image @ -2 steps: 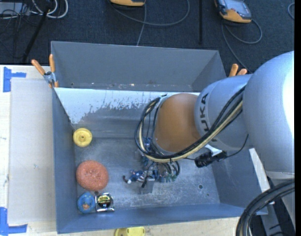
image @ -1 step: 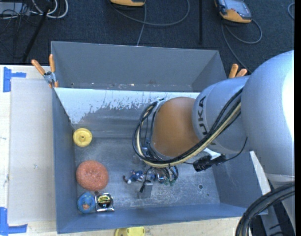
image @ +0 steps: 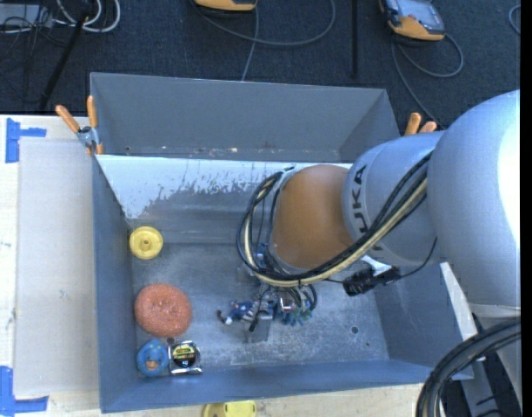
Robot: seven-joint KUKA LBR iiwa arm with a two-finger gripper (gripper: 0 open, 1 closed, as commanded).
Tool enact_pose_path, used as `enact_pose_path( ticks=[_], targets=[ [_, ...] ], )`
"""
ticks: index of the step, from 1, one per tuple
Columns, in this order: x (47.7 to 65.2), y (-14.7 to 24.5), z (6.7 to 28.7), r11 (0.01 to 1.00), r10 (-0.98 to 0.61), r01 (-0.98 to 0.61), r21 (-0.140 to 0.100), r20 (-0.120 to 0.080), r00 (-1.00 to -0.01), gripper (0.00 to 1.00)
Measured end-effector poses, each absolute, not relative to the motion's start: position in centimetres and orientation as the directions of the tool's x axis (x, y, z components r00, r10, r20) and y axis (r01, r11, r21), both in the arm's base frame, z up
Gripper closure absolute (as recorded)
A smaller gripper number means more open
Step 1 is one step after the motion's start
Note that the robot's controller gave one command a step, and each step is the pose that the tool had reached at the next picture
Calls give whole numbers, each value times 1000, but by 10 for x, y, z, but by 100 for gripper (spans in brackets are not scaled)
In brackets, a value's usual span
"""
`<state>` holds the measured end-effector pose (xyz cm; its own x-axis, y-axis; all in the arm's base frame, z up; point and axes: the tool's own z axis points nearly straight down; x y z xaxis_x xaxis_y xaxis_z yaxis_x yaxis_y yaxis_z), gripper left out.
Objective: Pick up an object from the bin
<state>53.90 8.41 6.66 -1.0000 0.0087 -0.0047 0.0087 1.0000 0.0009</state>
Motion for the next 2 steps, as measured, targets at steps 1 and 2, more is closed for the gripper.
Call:
enact_pose_path(
  ticks=[1,2],
  targets=[
    [526,66,69,997,78,78,-1,4,-997,0],
    [539,84,66,1000,12,12,1,-5,-1000,100]
  ],
)
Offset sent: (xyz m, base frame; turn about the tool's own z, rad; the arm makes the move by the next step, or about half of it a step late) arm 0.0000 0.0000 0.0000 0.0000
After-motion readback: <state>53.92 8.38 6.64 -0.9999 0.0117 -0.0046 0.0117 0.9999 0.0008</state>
